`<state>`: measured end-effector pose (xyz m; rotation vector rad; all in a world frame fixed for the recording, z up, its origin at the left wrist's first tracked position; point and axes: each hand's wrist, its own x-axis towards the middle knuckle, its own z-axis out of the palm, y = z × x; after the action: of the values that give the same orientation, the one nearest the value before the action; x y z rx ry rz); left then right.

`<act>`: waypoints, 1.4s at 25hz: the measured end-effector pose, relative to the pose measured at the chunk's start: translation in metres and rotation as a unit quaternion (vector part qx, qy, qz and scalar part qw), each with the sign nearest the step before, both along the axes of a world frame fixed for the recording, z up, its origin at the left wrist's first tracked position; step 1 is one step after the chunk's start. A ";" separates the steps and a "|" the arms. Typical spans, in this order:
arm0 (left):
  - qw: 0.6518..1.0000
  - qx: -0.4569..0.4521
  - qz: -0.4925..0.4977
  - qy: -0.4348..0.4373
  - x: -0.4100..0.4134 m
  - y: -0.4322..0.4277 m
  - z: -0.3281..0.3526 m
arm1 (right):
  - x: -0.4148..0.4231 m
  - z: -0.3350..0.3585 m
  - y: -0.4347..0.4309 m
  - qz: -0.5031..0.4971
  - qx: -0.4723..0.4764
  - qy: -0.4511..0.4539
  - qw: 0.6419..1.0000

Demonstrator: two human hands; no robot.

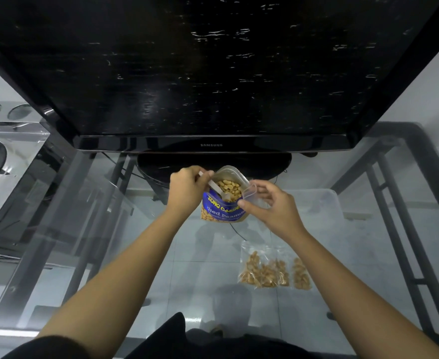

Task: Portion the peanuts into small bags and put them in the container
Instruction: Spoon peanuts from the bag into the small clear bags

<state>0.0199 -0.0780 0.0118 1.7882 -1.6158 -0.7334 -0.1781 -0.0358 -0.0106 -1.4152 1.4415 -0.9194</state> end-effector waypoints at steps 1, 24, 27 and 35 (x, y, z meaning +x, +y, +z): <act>0.998 0.027 0.037 0.050 -0.002 -0.001 -0.003 | 0.000 0.000 0.001 -0.002 0.002 0.000 1.000; 0.921 0.073 0.184 0.336 0.049 -0.031 0.022 | 0.015 0.026 -0.039 0.067 -0.076 0.292 0.951; 0.937 0.052 0.153 0.309 0.047 -0.031 0.040 | 0.028 0.025 -0.036 0.041 -0.086 0.235 0.967; 0.993 -0.114 0.037 0.024 0.013 -0.008 0.101 | 0.049 0.024 -0.026 -0.042 -0.132 0.073 0.988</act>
<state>0.0331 -0.0856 0.1127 1.6437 -1.5279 -0.5311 -0.1295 -0.0622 0.0131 -1.6553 1.5400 -1.1111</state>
